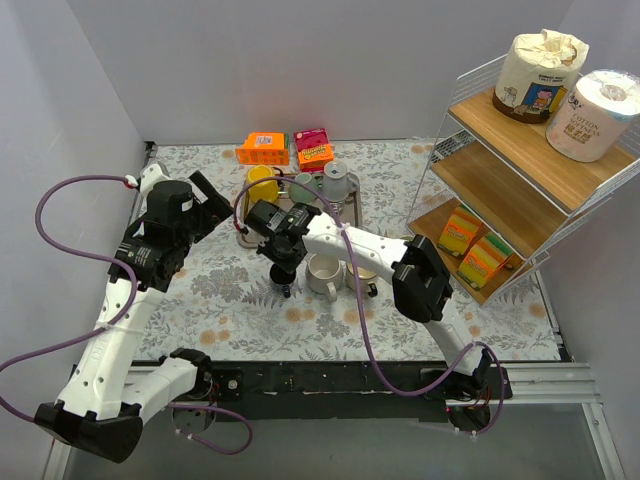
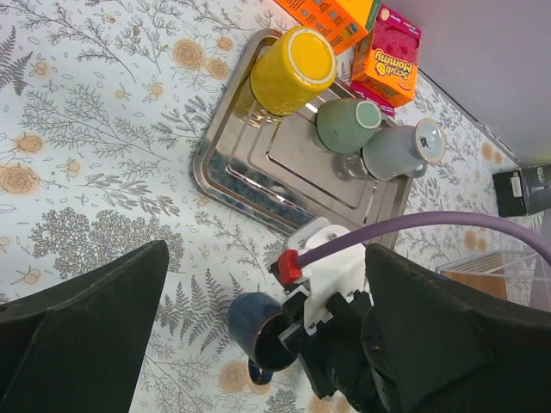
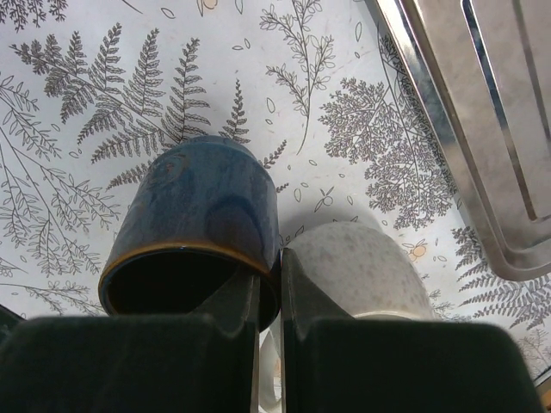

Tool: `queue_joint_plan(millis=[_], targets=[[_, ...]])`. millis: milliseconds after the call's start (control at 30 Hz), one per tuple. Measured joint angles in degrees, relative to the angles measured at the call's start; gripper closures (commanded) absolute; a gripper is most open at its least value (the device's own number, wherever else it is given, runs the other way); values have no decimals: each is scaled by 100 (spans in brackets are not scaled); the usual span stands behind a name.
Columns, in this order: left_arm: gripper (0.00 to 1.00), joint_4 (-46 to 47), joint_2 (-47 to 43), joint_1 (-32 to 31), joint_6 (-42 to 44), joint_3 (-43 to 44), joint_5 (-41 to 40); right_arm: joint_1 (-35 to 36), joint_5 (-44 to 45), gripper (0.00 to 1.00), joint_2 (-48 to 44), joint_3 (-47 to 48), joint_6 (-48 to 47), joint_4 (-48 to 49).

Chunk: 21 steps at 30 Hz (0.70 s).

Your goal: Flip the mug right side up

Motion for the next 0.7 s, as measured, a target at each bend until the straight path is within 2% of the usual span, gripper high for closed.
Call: queue_joint_plan(millis=[433, 500, 567, 633, 700], targets=[[2, 83, -7, 0, -31, -245, 271, 50, 142, 98, 315, 94, -358, -26], [2, 85, -9, 0, -44, -251, 282, 68, 153, 87, 315, 94, -358, -24], [2, 87, -7, 0, -44, -251, 282, 72, 157, 68, 315, 94, -363, -24], [2, 87, -7, 0, -44, -251, 280, 76, 131, 57, 315, 96, -365, -2], [2, 87, -7, 0, -42, -247, 275, 79, 70, 50, 315, 96, -391, 9]])
